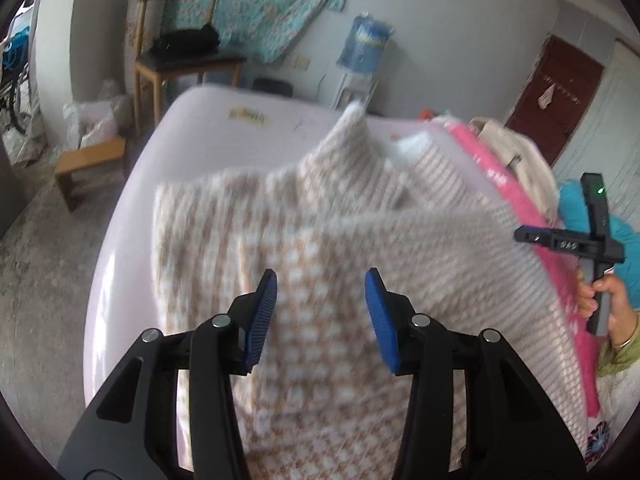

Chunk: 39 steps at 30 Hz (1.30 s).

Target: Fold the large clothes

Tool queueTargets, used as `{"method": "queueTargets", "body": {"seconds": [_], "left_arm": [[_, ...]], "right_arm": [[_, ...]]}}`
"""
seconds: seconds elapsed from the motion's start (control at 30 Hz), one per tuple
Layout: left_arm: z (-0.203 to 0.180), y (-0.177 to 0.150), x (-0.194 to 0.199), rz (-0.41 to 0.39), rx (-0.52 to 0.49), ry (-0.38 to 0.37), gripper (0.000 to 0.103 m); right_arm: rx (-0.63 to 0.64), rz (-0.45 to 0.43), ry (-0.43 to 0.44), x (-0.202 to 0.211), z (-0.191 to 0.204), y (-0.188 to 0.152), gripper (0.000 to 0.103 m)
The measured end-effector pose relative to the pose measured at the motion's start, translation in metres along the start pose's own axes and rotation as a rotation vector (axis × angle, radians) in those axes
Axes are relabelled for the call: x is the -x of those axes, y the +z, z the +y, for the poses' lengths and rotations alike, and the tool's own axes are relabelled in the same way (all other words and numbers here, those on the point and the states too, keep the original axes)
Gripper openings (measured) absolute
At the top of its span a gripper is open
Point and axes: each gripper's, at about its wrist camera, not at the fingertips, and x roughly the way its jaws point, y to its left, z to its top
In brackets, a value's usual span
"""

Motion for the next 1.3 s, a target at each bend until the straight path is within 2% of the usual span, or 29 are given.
{"method": "queueTargets", "body": {"seconds": [0.03,0.1,0.17,0.2,0.33,0.4,0.5,0.57,0.67,0.73,0.9,1.03,1.1,1.17,1.3], "left_arm": [[-0.001,0.006,-0.002,-0.002,0.002,0.008,0.044],[-0.002,0.012,-0.016,0.044,0.011,-0.003,0.045],[0.004,0.012,-0.04,0.118,0.021,0.06,0.044],[0.007,0.012,-0.042,0.116,0.031,0.058,0.041],[0.019,0.013,-0.016,0.047,0.093,0.029,0.044],[0.021,0.011,-0.005,0.044,0.101,0.032,0.044],[0.017,0.004,0.015,0.046,0.076,0.035,0.045],[0.007,-0.003,0.032,0.05,0.056,0.029,0.054],[-0.013,-0.024,0.063,0.052,0.014,0.036,0.071],[-0.027,-0.044,0.086,0.058,0.004,0.071,0.083],[-0.046,-0.102,0.127,0.102,0.019,0.132,0.084],[-0.055,-0.151,0.15,0.114,0.024,0.221,0.084],[-0.057,-0.174,0.158,0.124,0.05,0.24,0.084],[-0.058,-0.202,0.166,0.14,0.073,0.262,0.084],[-0.064,-0.237,0.174,0.161,0.059,0.301,0.084]], "right_arm": [[-0.007,-0.005,-0.018,-0.002,0.001,0.003,0.039],[-0.019,0.003,-0.051,-0.014,0.0,0.007,0.039],[-0.008,0.036,-0.097,-0.036,-0.003,0.008,0.039],[-0.013,0.03,-0.102,-0.04,-0.004,0.009,0.04],[-0.036,0.004,-0.107,-0.021,0.001,0.012,0.043],[-0.028,-0.009,-0.077,-0.01,0.007,0.007,0.045],[-0.005,-0.016,-0.027,0.021,0.02,-0.008,0.059],[0.018,-0.022,0.0,0.043,0.028,-0.022,0.072],[0.07,-0.033,0.02,0.081,0.047,-0.055,0.084],[0.092,-0.041,0.028,0.106,0.057,-0.082,0.087],[0.051,-0.004,0.093,0.138,0.07,-0.156,0.088],[0.031,0.01,0.033,0.146,0.081,-0.219,0.088],[0.005,0.027,0.034,0.146,0.079,-0.237,0.088],[-0.02,0.033,-0.004,0.149,0.077,-0.261,0.088],[-0.009,0.028,-0.087,0.158,0.083,-0.296,0.088]]}}
